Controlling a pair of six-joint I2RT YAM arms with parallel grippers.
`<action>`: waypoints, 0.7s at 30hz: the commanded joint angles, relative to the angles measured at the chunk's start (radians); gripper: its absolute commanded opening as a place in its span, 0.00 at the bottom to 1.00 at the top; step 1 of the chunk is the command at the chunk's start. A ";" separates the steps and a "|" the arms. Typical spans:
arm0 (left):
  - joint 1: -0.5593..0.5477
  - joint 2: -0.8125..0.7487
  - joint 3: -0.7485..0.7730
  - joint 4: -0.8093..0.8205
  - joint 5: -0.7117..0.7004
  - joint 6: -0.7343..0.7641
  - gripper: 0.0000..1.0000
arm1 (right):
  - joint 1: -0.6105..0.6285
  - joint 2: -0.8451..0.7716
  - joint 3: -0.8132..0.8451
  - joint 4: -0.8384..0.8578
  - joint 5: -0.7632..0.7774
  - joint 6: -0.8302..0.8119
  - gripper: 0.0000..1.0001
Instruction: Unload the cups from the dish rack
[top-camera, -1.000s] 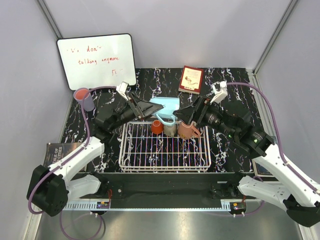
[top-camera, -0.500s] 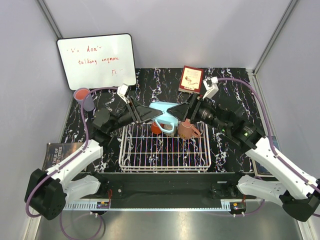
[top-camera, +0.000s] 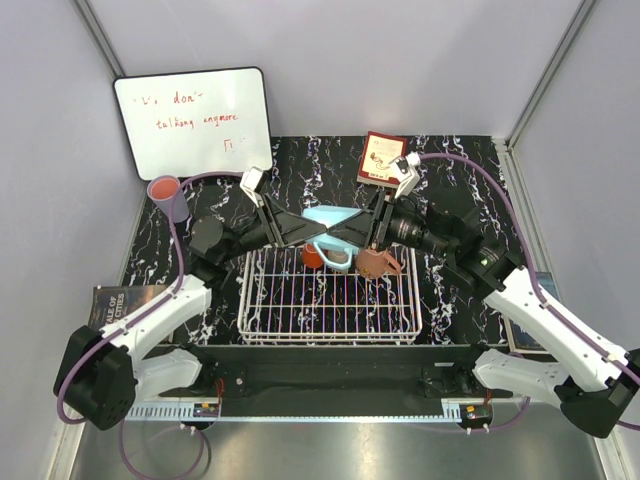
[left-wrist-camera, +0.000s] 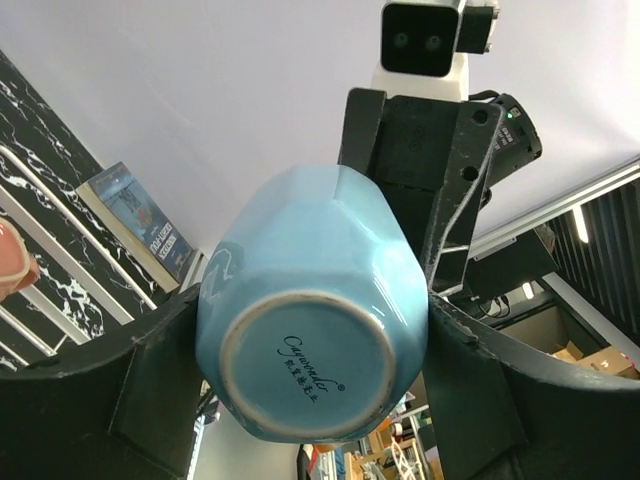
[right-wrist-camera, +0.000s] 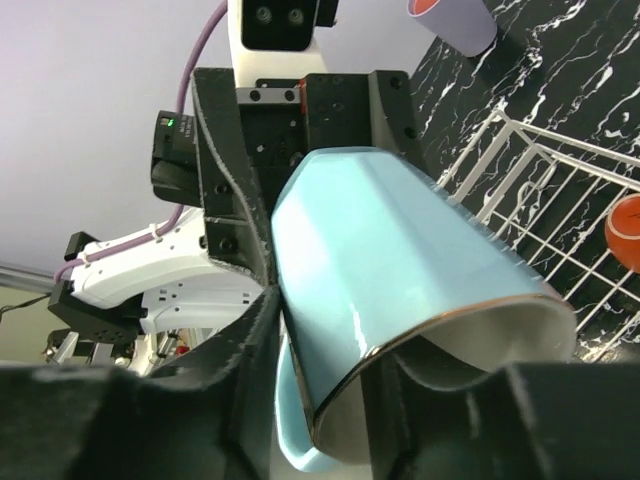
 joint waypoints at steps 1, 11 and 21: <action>-0.009 0.012 0.045 0.130 0.050 -0.019 0.00 | 0.003 -0.027 0.022 0.077 -0.056 -0.007 0.33; -0.009 0.016 0.054 -0.002 0.028 0.039 0.13 | 0.003 -0.077 0.034 -0.001 0.015 -0.078 0.00; -0.003 0.019 0.120 -0.289 -0.047 0.151 0.99 | 0.003 -0.131 0.094 -0.137 0.170 -0.161 0.00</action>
